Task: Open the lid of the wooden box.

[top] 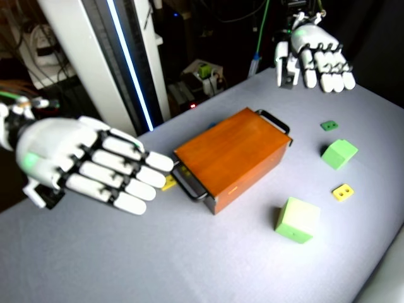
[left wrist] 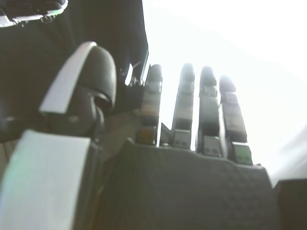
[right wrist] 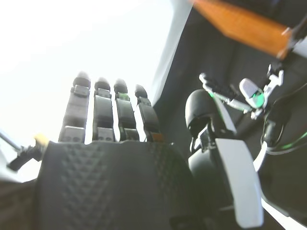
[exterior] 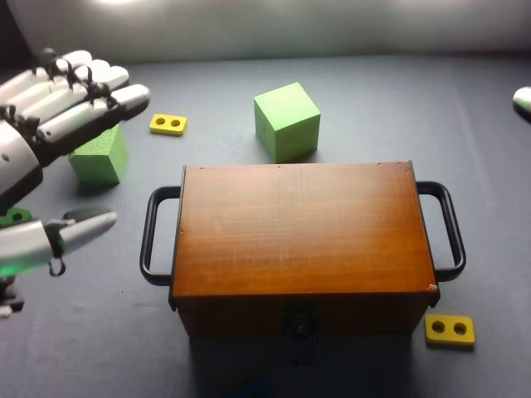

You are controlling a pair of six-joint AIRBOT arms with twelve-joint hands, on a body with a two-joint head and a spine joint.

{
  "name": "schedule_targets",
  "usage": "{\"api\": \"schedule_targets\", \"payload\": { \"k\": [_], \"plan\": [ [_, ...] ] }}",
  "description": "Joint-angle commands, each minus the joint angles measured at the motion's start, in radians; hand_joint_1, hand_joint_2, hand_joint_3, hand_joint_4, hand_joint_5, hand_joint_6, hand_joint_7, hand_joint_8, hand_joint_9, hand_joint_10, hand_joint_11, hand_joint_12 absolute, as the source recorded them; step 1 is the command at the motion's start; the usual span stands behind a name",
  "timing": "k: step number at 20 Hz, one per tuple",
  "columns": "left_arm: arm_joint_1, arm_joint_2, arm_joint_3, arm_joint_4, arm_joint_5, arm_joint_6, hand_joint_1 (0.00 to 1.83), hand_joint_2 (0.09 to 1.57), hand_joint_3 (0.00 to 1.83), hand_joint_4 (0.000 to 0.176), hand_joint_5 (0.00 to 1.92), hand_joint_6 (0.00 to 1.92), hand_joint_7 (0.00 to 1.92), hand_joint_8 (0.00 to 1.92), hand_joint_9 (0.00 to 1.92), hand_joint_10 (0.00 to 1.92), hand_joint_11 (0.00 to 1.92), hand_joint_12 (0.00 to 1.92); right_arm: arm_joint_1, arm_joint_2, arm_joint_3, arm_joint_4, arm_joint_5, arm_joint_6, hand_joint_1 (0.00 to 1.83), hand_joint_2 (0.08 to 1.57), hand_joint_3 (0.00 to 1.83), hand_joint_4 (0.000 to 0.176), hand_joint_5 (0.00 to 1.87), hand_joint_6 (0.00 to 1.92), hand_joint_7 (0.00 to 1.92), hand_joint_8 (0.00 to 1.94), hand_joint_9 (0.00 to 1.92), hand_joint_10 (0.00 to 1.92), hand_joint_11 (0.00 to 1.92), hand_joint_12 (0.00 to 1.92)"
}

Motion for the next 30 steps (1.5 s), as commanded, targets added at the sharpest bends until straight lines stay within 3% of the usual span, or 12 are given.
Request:
{"api": "schedule_targets", "payload": {
  "k": [1,3,5,8,10,13,15,19,22,30],
  "plan": [
    [-0.005,0.007,0.0,-0.023,-0.106,-0.005,0.52,1.29,0.0,0.0,0.13,0.02,0.05,0.0,0.02,0.01,0.03,0.02,0.003,0.003,0.0,0.001,0.085,-0.002,0.37,1.44,0.02,0.0,0.0,0.0,0.0,0.0,0.0,0.0,0.0,0.0],
    [0.003,0.006,0.0,-0.028,-0.094,-0.01,0.5,1.3,0.0,0.0,0.17,0.01,0.08,0.0,0.06,0.01,0.0,0.43,0.003,-0.001,0.002,0.001,0.045,-0.003,0.35,1.43,0.01,0.0,0.0,0.0,0.0,0.0,0.0,0.0,0.0,0.0],
    [0.006,0.005,0.001,-0.028,-0.086,-0.012,0.51,1.29,0.0,0.0,0.19,0.01,0.1,0.0,0.07,0.01,0.0,0.53,0.003,-0.003,0.003,0.001,0.024,-0.004,0.45,1.41,0.0,0.0,0.02,0.01,0.0,0.0,0.0,0.0,0.0,0.0],
    [0.024,0.007,-0.001,-0.034,-0.071,-0.017,0.51,1.29,0.0,0.0,0.2,0.01,0.1,0.0,0.07,0.0,0.0,0.48,0.003,-0.006,0.005,-0.001,-0.008,-0.006,0.41,1.4,0.0,0.0,0.04,0.01,0.0,0.0,0.0,0.0,0.0,0.0],
    [0.043,0.018,-0.008,-0.039,-0.061,-0.02,0.49,1.27,0.0,0.0,0.2,0.01,0.1,0.01,0.07,0.01,0.0,0.41,0.003,-0.01,0.006,-0.003,-0.028,-0.006,0.27,1.42,0.0,0.0,0.04,0.01,0.0,0.0,0.0,0.0,0.0,0.0],
    [0.076,0.042,-0.024,-0.046,-0.038,-0.019,0.39,1.29,0.0,0.0,0.21,0.0,0.1,0.0,0.03,0.0,0.0,0.17,0.003,-0.013,0.009,-0.007,-0.057,-0.006,0.31,1.43,0.01,0.0,0.03,0.0,0.0,0.0,0.0,0.0,0.0,0.0],
    [0.099,0.05,-0.034,-0.05,-0.024,-0.02,0.47,1.27,0.0,0.0,0.27,0.0,0.16,0.0,0.09,0.01,0.0,0.32,0.003,-0.019,0.012,-0.007,-0.07,-0.006,0.31,1.42,0.0,0.0,0.02,0.0,0.0,0.0,0.0,0.0,0.0,0.0],
    [0.145,0.043,-0.042,-0.057,-0.015,-0.045,0.41,1.28,0.0,0.0,0.22,0.0,0.13,0.0,0.03,0.0,0.0,0.01,0.004,-0.032,0.019,-0.008,-0.098,-0.006,0.24,1.42,0.0,0.0,0.01,0.0,0.0,0.0,0.0,0.0,0.0,0.0],
    [0.166,0.031,-0.044,-0.054,-0.003,-0.064,0.4,1.29,0.0,0.0,0.19,0.0,0.09,0.0,0.02,0.0,0.0,0.0,0.008,-0.045,0.024,-0.013,-0.128,-0.006,0.35,1.4,0.0,0.0,0.04,0.01,0.0,0.0,0.0,0.0,0.0,0.0],
    [0.179,-0.008,-0.027,-0.022,0.043,-0.114,0.36,1.31,0.01,0.0,0.2,0.0,0.1,0.0,0.02,0.0,0.0,0.0,0.033,-0.083,0.045,-0.027,-0.212,-0.006,0.41,1.4,0.0,0.0,0.05,0.01,0.0,0.0,0.0,0.0,0.0,0.0]
  ]
}}
